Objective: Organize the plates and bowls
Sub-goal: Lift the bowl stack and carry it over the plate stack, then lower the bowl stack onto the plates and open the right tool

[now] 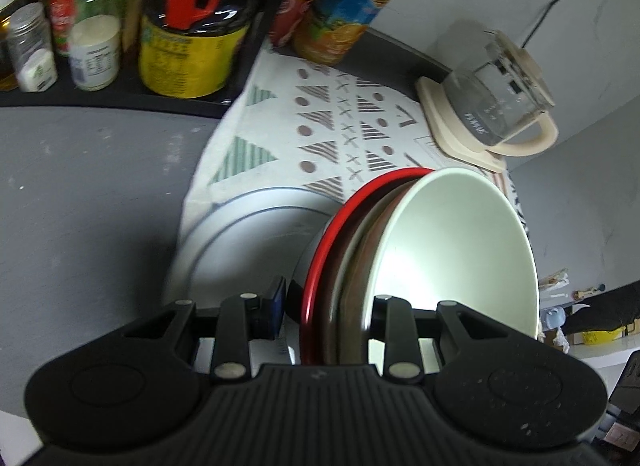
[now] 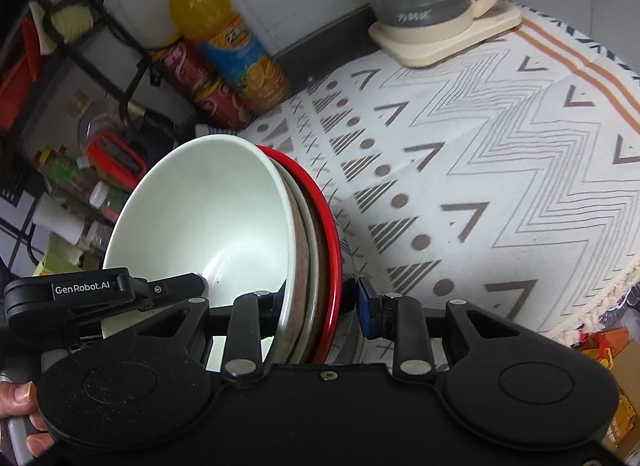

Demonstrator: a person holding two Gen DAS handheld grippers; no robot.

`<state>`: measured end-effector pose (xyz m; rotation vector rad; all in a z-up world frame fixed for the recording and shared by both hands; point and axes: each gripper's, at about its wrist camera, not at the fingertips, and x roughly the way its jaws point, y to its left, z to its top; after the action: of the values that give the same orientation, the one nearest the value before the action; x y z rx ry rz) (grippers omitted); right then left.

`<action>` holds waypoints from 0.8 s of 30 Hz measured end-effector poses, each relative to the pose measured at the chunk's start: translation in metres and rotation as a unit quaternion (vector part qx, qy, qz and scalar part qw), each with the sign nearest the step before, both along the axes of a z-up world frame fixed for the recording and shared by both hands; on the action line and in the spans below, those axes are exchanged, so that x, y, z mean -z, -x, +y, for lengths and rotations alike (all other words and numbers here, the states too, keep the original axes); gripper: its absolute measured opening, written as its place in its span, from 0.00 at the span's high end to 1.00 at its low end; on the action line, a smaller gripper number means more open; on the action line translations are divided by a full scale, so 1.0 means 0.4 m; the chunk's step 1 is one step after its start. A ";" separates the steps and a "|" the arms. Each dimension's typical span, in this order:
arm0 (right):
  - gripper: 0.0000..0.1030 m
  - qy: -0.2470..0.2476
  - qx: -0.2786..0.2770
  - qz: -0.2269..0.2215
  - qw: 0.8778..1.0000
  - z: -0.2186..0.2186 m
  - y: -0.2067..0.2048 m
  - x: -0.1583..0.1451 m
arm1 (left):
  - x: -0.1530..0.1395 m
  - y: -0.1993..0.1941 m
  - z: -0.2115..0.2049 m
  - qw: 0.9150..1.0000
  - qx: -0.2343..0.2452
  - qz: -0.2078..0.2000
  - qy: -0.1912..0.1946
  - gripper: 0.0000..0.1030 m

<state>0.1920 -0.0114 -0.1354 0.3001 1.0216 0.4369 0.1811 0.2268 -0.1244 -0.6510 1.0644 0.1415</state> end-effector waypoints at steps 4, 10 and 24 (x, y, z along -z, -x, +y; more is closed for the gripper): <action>0.72 0.015 -0.019 0.011 1.000 0.039 0.001 0.016 | 0.027 0.013 0.032 1.000 -0.013 0.015 0.007 0.71; 0.72 0.025 -0.037 0.026 0.999 0.075 0.004 0.034 | 0.046 0.026 0.063 0.999 -0.021 0.026 0.005 0.71; 0.72 0.033 -0.034 0.037 0.998 0.087 -0.002 0.055 | 0.060 -0.001 0.064 0.999 -0.006 0.043 0.001 0.71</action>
<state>0.1929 0.0236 -0.1575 0.2246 1.1195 0.4552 0.1815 0.2524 -0.1483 -0.6575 1.1426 0.1811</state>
